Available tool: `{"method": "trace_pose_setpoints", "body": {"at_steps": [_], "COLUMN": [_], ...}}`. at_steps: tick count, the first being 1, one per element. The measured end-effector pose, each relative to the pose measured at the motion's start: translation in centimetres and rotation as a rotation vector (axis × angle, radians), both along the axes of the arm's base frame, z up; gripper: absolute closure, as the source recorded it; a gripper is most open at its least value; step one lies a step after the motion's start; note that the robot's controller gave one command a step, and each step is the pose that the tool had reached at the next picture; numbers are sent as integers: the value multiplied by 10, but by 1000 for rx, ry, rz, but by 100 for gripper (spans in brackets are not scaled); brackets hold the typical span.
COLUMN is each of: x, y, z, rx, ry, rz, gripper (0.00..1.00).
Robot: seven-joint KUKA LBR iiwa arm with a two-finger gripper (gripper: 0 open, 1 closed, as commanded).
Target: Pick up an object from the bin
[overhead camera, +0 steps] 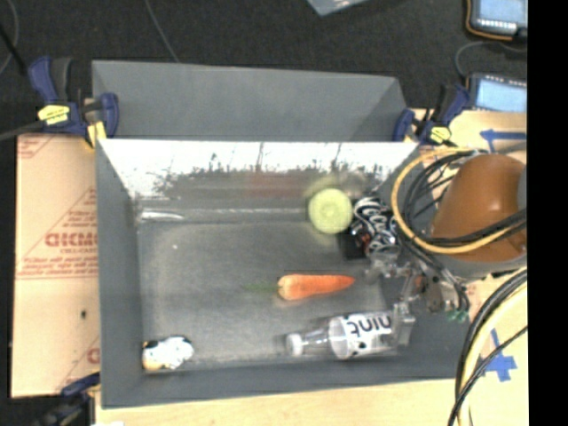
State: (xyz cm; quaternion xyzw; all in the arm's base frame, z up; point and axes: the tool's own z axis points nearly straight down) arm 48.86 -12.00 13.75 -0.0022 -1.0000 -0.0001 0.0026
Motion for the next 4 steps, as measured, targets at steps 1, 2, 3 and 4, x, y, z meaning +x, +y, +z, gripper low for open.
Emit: {"method": "trace_pose_setpoints", "body": {"at_steps": [1, 2, 3, 4], "x": [2, -12, -14, -14], "y": [0, 40, 45, 69], "z": [4, -64, 2, -23], "rx": [-2, -1, -2, -1], "ry": [-8, -9, -5, -12], "rz": [5, -34, 58, -46], "gripper": [0, 0, 0, 0]}}
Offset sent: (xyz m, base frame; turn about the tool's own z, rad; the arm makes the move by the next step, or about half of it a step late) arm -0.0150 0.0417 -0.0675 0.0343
